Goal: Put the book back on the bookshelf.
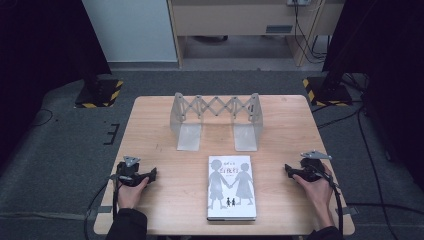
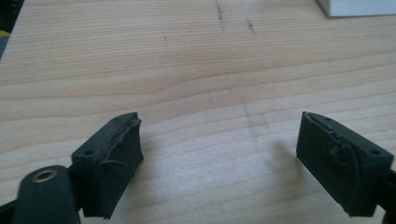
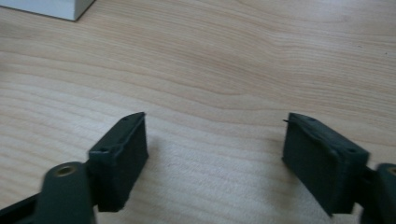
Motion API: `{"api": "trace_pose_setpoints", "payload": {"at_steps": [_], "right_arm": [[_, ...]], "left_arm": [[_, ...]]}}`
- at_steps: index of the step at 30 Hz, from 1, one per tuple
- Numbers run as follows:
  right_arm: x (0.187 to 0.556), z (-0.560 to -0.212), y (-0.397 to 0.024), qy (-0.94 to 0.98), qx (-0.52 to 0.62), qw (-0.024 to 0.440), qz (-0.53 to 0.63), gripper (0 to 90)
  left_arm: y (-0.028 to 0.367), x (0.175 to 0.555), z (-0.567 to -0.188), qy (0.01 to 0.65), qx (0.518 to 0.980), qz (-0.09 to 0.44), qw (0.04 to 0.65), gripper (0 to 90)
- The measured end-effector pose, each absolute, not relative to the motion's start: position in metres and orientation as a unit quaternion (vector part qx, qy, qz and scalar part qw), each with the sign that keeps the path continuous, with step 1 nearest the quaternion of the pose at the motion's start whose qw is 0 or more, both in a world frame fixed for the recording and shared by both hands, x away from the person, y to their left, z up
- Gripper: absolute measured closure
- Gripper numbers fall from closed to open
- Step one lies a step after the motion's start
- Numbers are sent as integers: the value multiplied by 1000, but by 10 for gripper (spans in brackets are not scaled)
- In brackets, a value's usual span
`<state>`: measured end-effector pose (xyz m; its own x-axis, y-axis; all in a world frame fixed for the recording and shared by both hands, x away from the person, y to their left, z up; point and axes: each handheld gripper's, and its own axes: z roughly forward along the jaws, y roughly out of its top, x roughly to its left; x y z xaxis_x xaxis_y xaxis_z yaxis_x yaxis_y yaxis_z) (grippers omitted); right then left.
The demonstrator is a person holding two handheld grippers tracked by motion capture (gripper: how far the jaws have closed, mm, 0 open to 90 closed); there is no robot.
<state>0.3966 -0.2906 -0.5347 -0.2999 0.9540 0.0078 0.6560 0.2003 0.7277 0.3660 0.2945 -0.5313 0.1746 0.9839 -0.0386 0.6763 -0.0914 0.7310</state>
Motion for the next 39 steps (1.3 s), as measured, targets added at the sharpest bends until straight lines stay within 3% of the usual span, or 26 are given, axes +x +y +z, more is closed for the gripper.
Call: {"api": "trace_pose_setpoints", "payload": {"at_steps": [5, 8, 27, 39], "right_arm": [[391, -525, -285, 743, 527, 235, 339, 268], [389, -521, -282, 746, 517, 235, 347, 277], [373, -493, -268, 731, 493, 219, 419, 309], [369, -483, -241, 735, 464, 175, 462, 309]], "left_arm": [[288, 360, -522, 579, 694, 257, 342, 151], [281, 357, -519, 565, 702, 250, 355, 208], [247, 345, -502, 517, 709, 229, 421, 215], [227, 339, -496, 491, 722, 226, 433, 198]]}}
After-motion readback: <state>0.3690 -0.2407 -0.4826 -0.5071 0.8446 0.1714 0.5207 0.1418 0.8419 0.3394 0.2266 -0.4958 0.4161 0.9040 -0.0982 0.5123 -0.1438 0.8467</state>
